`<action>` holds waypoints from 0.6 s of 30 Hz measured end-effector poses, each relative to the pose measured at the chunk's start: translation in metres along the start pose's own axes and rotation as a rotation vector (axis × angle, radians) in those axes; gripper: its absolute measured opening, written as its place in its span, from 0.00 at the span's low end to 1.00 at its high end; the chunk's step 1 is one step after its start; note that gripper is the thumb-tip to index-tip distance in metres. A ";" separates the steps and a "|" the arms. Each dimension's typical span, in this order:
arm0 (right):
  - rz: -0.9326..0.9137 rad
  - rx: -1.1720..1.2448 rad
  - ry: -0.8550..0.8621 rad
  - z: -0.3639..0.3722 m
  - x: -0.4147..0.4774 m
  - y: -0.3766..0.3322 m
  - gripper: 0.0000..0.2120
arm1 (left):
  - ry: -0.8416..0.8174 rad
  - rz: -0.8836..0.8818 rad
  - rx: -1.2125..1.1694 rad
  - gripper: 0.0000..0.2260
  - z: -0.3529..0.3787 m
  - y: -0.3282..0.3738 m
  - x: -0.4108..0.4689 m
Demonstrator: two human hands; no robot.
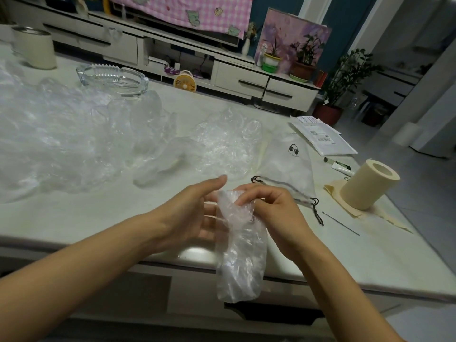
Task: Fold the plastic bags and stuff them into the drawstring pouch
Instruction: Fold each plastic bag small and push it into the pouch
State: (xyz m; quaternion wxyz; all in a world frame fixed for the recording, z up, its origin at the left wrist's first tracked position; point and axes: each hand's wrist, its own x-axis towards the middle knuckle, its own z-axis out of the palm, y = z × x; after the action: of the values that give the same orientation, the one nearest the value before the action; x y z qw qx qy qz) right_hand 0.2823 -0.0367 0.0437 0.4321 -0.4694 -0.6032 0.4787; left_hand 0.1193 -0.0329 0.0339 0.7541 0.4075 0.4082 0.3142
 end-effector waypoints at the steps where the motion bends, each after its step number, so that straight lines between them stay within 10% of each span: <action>1: -0.019 -0.014 0.013 0.001 0.000 0.001 0.28 | -0.041 -0.034 0.040 0.23 0.001 -0.002 -0.001; 8: -0.018 -0.007 0.074 -0.010 -0.002 -0.001 0.24 | 0.011 -0.068 0.029 0.02 0.000 -0.001 0.000; 14: -0.538 -1.102 -0.074 -0.006 -0.030 0.012 0.43 | 0.102 -0.003 -0.023 0.08 -0.003 0.000 0.003; 18: -0.815 -1.078 -0.045 0.013 -0.030 0.022 0.29 | 0.147 -0.016 -0.084 0.13 -0.005 -0.002 0.002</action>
State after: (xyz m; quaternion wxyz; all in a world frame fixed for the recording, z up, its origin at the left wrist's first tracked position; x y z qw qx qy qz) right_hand 0.2788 -0.0659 0.0174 0.2708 -0.3443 -0.8954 -0.0803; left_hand 0.1167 -0.0300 0.0302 0.7409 0.3482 0.4520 0.3542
